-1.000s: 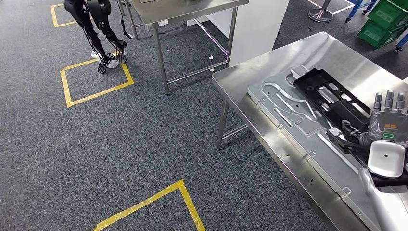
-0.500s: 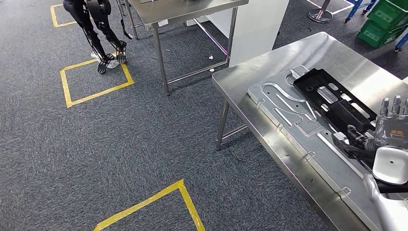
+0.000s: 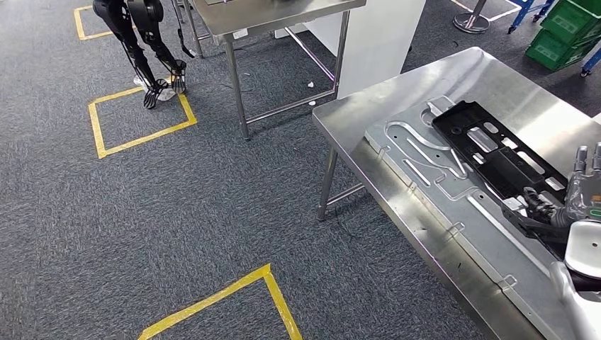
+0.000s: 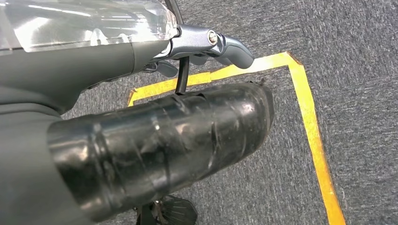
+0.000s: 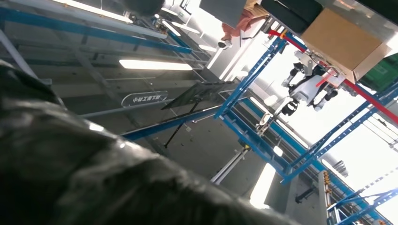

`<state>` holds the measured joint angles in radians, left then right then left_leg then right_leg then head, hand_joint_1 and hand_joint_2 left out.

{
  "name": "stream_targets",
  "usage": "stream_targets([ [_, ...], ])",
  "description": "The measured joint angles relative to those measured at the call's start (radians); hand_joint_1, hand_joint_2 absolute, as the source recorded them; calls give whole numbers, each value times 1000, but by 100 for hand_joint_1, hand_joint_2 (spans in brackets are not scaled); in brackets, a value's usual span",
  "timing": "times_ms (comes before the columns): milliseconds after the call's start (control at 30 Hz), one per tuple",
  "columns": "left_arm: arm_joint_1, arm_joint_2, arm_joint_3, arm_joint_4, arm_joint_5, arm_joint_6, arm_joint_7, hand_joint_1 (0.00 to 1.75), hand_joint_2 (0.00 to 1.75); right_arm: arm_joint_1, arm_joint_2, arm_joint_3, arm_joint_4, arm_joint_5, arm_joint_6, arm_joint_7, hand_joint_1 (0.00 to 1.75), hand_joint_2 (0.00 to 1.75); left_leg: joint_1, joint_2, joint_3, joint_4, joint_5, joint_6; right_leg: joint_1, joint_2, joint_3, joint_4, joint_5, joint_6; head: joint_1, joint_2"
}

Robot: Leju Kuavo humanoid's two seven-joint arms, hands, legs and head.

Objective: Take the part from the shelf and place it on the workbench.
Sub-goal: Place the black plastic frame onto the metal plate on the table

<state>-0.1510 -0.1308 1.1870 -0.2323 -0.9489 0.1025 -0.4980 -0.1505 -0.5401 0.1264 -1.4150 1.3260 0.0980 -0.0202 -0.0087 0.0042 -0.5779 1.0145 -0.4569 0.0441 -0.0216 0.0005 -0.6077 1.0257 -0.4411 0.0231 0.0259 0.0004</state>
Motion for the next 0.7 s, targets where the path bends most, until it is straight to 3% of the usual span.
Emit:
stream_targets([
  [700, 1, 1, 0, 0, 7, -16, -9, 0, 0, -36, -30, -2, -1, 2, 1, -19, 0, 0, 0, 0, 0, 1, 0, 0, 0, 0, 0, 0, 0, 0, 0, 0],
])
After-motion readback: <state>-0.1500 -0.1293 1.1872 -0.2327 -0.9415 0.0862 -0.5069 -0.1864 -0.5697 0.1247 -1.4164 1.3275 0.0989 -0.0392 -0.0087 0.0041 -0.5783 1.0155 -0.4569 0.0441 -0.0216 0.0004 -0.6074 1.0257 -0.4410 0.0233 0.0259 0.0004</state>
